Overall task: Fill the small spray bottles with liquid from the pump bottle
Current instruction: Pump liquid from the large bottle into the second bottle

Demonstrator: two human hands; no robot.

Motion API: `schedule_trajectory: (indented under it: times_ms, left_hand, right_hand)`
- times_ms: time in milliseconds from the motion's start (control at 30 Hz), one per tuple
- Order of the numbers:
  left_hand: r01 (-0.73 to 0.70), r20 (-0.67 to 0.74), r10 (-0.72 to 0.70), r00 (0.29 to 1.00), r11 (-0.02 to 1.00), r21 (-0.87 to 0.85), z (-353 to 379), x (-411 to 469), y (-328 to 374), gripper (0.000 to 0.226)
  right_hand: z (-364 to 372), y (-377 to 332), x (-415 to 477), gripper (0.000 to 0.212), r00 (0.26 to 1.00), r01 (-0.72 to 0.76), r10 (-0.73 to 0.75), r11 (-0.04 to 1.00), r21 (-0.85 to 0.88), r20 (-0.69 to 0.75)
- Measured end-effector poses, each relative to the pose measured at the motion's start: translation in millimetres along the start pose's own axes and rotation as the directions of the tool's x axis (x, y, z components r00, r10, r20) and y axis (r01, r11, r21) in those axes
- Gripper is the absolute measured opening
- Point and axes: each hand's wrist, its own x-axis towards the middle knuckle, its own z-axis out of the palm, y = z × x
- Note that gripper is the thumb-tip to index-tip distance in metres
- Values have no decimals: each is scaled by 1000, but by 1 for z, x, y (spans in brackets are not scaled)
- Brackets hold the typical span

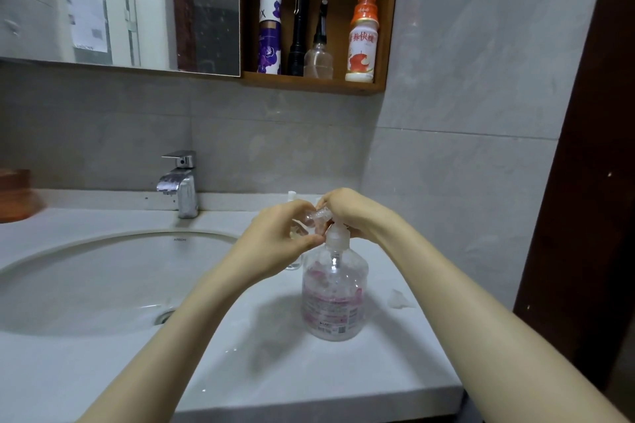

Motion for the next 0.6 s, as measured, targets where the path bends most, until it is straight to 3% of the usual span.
schedule_trajectory:
  times_ms: [200,400,600]
  left_hand:
    - [5,37,-5,999,1000,13,-2,1,0,18]
    - [3,50,-11,999,989,150,-1,1,3,25]
    - [33,-75,-7,997,937,348,5,3,7,41]
  right_hand:
    - [-4,-2,-8,20,1000,9,-8,998,-68,21]
    - [0,8,-1,29,999,45,-46,983,180,0]
    - [2,10,3,26,997,63,-72,938,342,13]
